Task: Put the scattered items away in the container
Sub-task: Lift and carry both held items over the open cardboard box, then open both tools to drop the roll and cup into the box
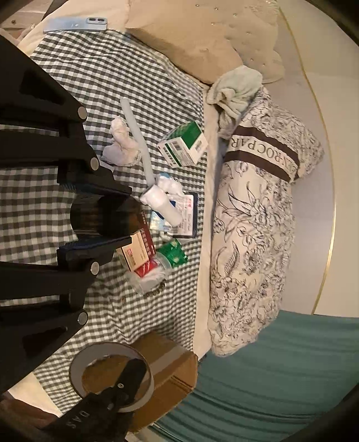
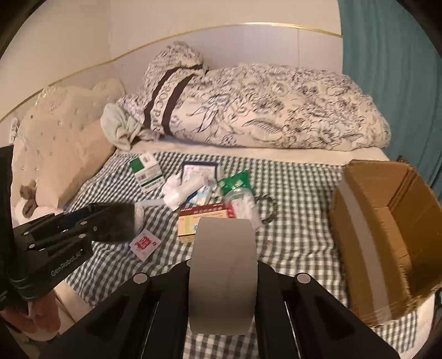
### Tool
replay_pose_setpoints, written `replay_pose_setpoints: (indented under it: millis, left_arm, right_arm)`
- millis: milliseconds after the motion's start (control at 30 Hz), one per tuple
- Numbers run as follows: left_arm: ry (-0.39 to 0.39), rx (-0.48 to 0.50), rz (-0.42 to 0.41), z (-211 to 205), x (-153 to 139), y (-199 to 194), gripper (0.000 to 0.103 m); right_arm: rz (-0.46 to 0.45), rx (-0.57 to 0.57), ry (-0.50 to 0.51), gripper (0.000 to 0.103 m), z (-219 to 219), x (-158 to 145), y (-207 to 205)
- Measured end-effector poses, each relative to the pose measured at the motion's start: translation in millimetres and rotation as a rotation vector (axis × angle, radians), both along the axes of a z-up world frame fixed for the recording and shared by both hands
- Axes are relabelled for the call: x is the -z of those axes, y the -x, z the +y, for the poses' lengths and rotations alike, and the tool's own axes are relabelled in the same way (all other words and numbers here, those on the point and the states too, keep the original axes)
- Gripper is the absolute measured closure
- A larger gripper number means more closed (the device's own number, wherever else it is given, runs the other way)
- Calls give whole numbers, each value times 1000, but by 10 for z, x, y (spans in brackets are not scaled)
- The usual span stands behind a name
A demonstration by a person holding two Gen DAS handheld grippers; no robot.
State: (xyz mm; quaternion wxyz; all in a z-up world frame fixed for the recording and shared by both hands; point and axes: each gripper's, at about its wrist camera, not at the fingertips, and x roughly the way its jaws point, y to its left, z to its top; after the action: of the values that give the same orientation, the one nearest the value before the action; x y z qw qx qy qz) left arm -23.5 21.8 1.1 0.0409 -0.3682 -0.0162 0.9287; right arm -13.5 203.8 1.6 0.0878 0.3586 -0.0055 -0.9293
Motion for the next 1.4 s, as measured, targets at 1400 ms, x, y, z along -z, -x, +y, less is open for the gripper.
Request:
replay_pose_setpoints:
  millis: [1400]
  left_arm:
    - [-96, 617, -14, 3300, -431, 308, 75]
  right_arm:
    - [2, 449, -2, 100, 2852, 21, -20]
